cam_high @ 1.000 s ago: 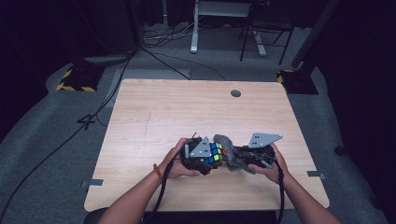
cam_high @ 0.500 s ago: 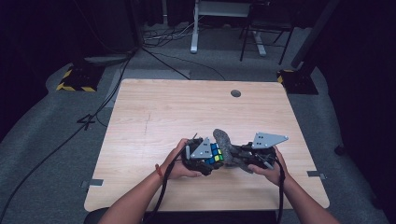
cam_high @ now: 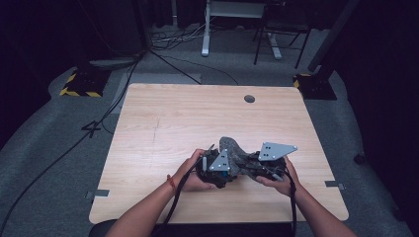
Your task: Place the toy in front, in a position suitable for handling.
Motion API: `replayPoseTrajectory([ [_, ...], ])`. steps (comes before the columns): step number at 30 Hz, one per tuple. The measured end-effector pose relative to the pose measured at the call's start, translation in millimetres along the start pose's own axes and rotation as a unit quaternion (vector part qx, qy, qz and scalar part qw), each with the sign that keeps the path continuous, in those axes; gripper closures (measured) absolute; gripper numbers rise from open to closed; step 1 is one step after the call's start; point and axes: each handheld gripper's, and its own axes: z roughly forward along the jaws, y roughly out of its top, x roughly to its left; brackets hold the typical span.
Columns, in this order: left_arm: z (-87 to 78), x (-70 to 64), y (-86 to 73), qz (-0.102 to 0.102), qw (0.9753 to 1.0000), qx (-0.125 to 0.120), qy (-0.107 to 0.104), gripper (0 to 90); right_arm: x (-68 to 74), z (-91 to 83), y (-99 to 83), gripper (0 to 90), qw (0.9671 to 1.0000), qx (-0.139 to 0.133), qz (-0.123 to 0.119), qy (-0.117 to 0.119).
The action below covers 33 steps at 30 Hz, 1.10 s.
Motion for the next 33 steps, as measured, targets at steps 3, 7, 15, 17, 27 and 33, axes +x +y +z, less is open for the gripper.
replayPoseTrajectory([
  [3,3.9,-1.7,0.2,0.004,1.0000,0.008,-0.003,32.9,1.4,4.4,1.3,79.8,0.9999,0.001,0.005,0.012],
  [7,5.9,-2.9,-0.2,0.009,0.9998,0.017,-0.003,33.4,5.3,10.2,2.5,79.7,0.9997,0.012,-0.002,0.020],
  [15,-8.0,4.5,-0.1,-0.007,0.9998,-0.016,-0.002,33.7,-15.9,-4.7,-13.2,79.7,0.9988,0.029,0.019,-0.035],
  [17,-11.1,5.7,0.1,-0.010,0.9997,-0.023,-0.003,33.7,-23.5,-7.3,-21.4,79.7,0.9981,0.035,0.033,-0.039],
  [27,-16.0,7.7,0.8,-0.025,0.9978,-0.057,-0.024,33.7,-31.6,2.1,-36.5,79.7,0.9963,0.053,0.067,0.002],
  [33,-15.0,7.9,-1.5,-0.026,0.9981,-0.053,-0.020,33.6,-26.4,-4.0,-30.8,80.0,0.9977,0.021,0.061,0.017],
])
